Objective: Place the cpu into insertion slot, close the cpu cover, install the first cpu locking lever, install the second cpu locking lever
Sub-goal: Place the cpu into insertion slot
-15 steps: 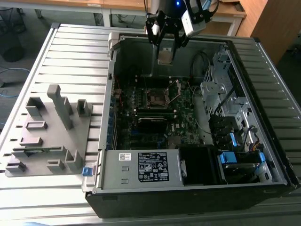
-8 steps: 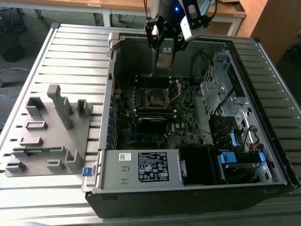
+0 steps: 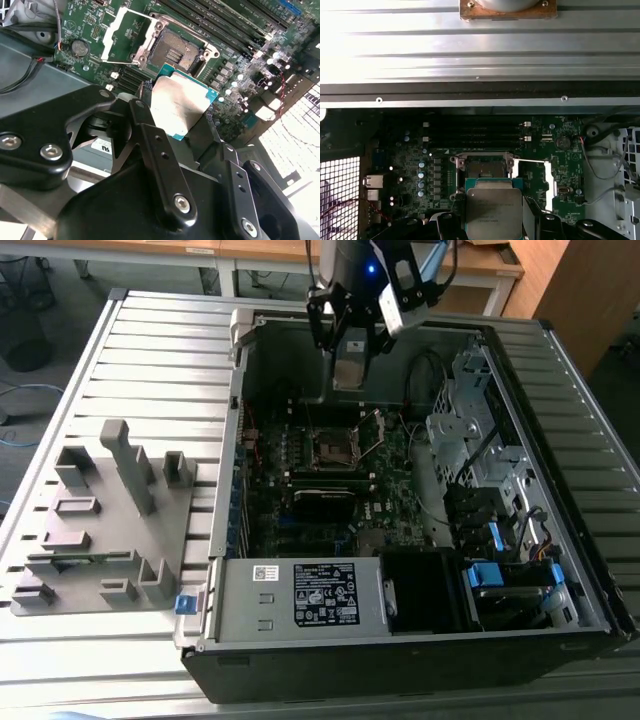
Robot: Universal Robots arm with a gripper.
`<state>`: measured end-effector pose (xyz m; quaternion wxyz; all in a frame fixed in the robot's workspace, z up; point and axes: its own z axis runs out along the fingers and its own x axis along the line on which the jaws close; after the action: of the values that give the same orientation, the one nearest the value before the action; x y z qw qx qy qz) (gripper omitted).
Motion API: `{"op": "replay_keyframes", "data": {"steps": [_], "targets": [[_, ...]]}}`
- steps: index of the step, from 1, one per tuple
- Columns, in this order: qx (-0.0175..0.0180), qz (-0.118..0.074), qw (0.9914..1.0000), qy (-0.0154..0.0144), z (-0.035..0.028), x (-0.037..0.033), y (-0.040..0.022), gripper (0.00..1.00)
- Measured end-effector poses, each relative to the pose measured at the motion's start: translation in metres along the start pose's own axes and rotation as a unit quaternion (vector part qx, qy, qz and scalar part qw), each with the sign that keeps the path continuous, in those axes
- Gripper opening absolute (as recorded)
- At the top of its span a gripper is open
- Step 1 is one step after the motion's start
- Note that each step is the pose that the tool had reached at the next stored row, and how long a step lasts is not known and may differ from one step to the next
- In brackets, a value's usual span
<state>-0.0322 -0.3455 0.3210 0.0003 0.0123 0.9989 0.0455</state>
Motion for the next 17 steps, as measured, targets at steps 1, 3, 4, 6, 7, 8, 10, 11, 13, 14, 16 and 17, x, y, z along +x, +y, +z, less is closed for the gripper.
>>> {"op": "replay_keyframes", "data": {"steps": [1, 3, 4, 6, 7, 8, 10, 11, 13, 14, 16, 17], "targets": [[0.0, 0.0, 1.0, -0.0005, 0.0009, 0.0003, -0.0001, 0.54], [0.0, 0.0, 1.0, -0.0008, 0.0015, 0.0004, -0.0002, 0.54], [0.0001, 0.0, 1.0, -0.0007, 0.0015, 0.0004, -0.0002, 0.54], [-0.0001, 0.0, 1.0, -0.0008, 0.0017, 0.0004, -0.0002, 0.54], [-0.0001, 0.0, 1.0, -0.0008, 0.002, 0.0004, -0.0002, 0.54], [-0.0002, 0.0, 1.0, -0.0009, 0.0024, 0.0005, -0.0002, 0.54], [-0.0001, 0.0, 1.0, -0.0011, 0.0042, 0.0005, -0.0004, 0.54], [-0.0001, 0.0, 1.0, -0.0012, 0.0055, 0.0005, -0.0005, 0.54], [-0.0001, 0.0, 1.0, -0.0015, 0.0083, 0.0006, -0.0008, 0.54], [-0.0001, 0.0, 1.0, -0.0017, 0.0098, 0.0006, -0.0009, 0.54], [-0.0001, 0.0, 1.0, -0.0021, 0.0124, 0.0007, -0.0012, 0.54], [-0.0001, 0.0, 1.0, -0.0023, 0.0137, 0.0008, -0.0013, 0.54]]}}
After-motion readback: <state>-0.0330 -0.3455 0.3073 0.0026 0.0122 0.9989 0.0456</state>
